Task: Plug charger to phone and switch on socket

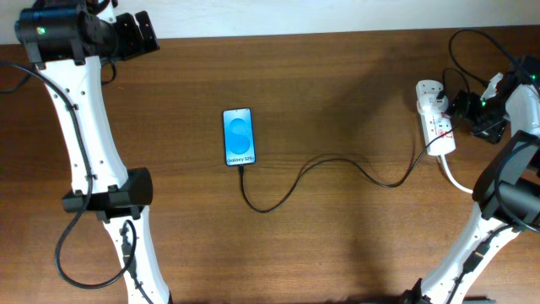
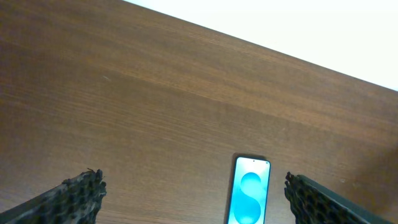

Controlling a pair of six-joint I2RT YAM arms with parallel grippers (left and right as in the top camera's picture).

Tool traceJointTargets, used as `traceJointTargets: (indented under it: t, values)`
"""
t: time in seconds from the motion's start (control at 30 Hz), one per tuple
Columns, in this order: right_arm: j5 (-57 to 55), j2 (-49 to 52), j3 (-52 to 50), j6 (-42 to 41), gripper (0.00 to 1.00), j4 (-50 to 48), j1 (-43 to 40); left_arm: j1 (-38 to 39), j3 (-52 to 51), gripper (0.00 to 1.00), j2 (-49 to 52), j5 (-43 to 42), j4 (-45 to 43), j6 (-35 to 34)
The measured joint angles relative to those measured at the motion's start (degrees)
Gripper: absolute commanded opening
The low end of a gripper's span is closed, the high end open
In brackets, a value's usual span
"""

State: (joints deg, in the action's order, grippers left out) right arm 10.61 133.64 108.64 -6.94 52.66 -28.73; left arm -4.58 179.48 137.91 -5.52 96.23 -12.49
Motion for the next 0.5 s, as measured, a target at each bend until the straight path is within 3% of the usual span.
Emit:
traceJointTargets:
  t: [0.27,0.37,0.5]
  values:
    - [3.69,1.70,9.62,-3.52,0.98,5.35,-3.91,0.00,0.00,1.00,0.00,0.00,0.02,0.00]
    - [4.37,2.01,19.80,-3.72,0.98,14.29,-7.48,0.00,0.00,0.99,0.00,0.00,0.00,0.00]
    - [4.52,2.80,41.29,-3.74,0.98,28.83,-8.11,0.00,0.00,0.99,0.00,0.00,0.04,0.00]
